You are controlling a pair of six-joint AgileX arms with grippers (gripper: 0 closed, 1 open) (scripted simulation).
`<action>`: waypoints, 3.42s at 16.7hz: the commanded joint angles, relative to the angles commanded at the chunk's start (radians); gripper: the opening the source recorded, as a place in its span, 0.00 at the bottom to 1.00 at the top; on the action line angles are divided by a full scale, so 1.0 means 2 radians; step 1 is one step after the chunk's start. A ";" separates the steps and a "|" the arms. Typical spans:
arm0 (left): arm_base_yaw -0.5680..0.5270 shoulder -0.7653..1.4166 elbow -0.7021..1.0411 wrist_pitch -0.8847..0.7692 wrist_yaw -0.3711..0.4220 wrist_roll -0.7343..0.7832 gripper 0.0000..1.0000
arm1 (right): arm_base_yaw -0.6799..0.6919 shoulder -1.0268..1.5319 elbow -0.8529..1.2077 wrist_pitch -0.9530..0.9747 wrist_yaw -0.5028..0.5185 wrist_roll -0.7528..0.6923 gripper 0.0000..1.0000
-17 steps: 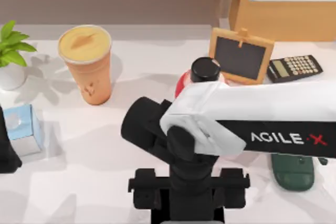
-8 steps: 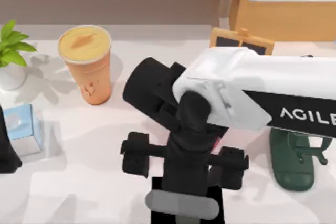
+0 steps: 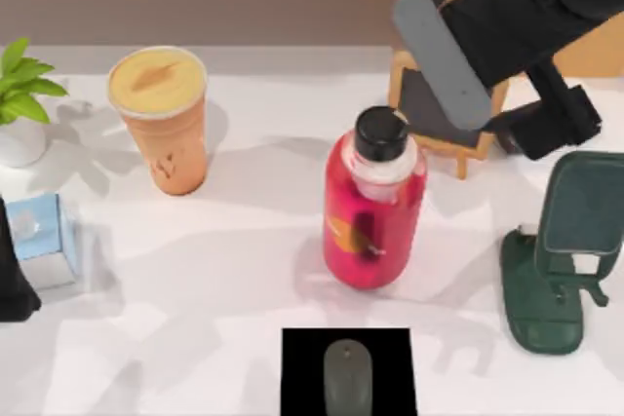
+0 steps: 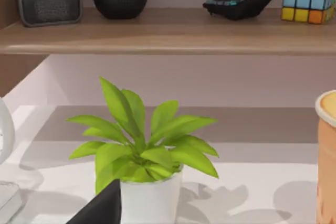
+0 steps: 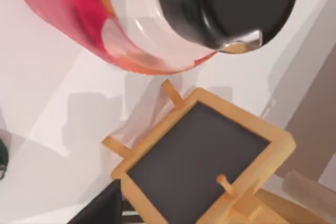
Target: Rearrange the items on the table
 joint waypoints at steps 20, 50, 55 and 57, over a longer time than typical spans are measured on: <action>0.000 0.000 0.000 0.000 0.000 0.000 1.00 | -0.530 0.186 -0.048 -0.021 0.031 0.378 1.00; 0.000 0.000 0.000 0.000 0.000 0.000 1.00 | -0.529 0.235 -0.121 0.101 0.031 0.380 0.00; 0.000 0.000 0.000 0.000 0.000 0.000 1.00 | -0.529 0.235 -0.121 0.101 0.031 0.380 0.00; 0.000 0.000 0.000 0.000 0.000 0.000 1.00 | -0.527 0.220 -0.118 0.088 0.026 0.385 0.00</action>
